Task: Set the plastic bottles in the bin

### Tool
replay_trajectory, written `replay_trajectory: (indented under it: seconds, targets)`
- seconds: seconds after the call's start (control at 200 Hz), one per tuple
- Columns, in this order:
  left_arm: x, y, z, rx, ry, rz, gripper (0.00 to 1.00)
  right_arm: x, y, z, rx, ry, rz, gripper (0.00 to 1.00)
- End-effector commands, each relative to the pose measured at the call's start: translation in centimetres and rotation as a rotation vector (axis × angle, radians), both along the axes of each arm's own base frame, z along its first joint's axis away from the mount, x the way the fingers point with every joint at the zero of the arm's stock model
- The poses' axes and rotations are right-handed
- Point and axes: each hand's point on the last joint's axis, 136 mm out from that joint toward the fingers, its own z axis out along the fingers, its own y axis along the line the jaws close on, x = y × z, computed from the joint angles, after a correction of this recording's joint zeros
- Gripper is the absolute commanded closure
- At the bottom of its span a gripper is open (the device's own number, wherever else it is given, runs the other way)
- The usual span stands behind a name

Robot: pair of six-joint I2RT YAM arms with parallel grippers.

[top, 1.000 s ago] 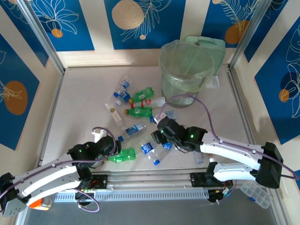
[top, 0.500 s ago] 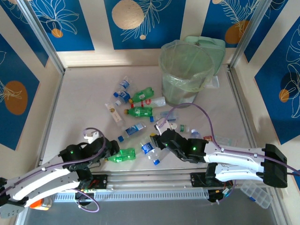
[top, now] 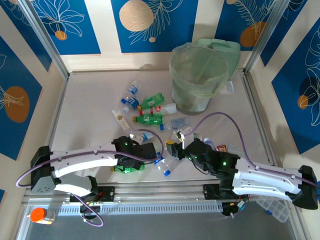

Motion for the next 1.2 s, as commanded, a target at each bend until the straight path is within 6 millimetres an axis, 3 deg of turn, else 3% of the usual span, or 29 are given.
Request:
replay_trajectory:
  seconds: [0.0,0.395,0.635,1.115,1.195]
  targets:
    - [-0.5,-0.6,0.0,0.08,0.064,-0.223,0.01,-0.2,-0.8,1.7,0.097,-0.016,-0.006,0.43]
    - [-1.5,-1.4,-4.6,0.174,0.198,-0.246,0.01,-1.2,-3.6,4.3,0.238,-0.055,-0.011,0.42]
    - [-1.0,-1.0,-4.9,0.2,0.17,-0.219,0.01,-1.3,-3.6,4.4,0.254,-0.041,0.004,0.42]
    - [-0.8,-1.2,-10.0,0.069,0.203,-0.082,0.0,-1.2,-3.6,4.2,0.263,-0.021,0.012,0.42]
    - [-0.5,-1.1,-10.6,0.028,0.193,-0.05,0.08,-1.3,-3.6,4.3,0.265,-0.021,0.015,0.43]
